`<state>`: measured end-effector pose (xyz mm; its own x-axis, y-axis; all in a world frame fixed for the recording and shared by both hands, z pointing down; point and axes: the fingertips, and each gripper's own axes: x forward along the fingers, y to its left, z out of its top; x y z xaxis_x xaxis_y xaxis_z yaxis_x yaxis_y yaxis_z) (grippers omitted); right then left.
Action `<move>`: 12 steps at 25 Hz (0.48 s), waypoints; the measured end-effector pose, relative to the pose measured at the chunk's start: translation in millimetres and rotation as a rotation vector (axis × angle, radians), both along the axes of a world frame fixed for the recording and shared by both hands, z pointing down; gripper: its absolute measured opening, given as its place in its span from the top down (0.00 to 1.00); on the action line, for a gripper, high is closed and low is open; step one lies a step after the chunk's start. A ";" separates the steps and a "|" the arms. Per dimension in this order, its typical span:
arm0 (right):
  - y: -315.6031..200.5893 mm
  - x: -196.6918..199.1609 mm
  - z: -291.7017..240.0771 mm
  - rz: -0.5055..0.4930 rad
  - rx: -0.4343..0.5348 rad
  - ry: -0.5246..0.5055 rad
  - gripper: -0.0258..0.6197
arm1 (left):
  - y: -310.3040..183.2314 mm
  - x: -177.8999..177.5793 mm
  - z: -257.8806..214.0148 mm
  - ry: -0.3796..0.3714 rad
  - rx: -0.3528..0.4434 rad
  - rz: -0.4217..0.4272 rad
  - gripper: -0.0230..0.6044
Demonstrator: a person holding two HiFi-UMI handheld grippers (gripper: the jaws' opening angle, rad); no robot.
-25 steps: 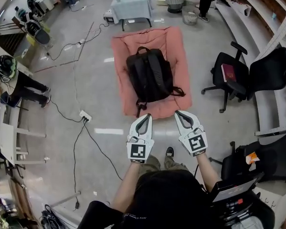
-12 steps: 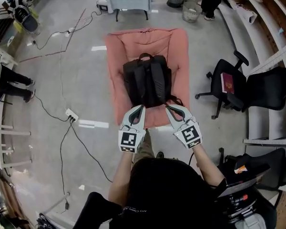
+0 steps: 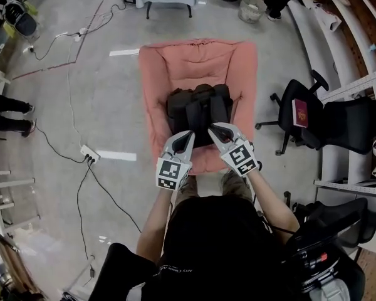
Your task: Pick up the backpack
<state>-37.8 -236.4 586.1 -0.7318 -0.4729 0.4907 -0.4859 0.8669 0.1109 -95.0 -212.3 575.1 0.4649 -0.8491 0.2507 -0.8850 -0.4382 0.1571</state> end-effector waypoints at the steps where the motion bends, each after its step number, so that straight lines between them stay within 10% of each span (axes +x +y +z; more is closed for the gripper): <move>1: -9.3 -0.8 8.7 0.002 -0.020 0.008 0.86 | -4.4 -2.1 4.5 -0.003 -0.014 0.002 0.96; 12: -91.9 -17.4 105.4 -0.066 -0.166 0.092 0.77 | -21.3 -35.8 16.7 -0.043 -0.058 -0.122 0.96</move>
<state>-55.2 -328.3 691.5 -0.7070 -0.3321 0.6244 -0.4215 0.9068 0.0052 -130.9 -233.6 591.7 0.3472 -0.8821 0.3182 -0.9375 -0.3186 0.1398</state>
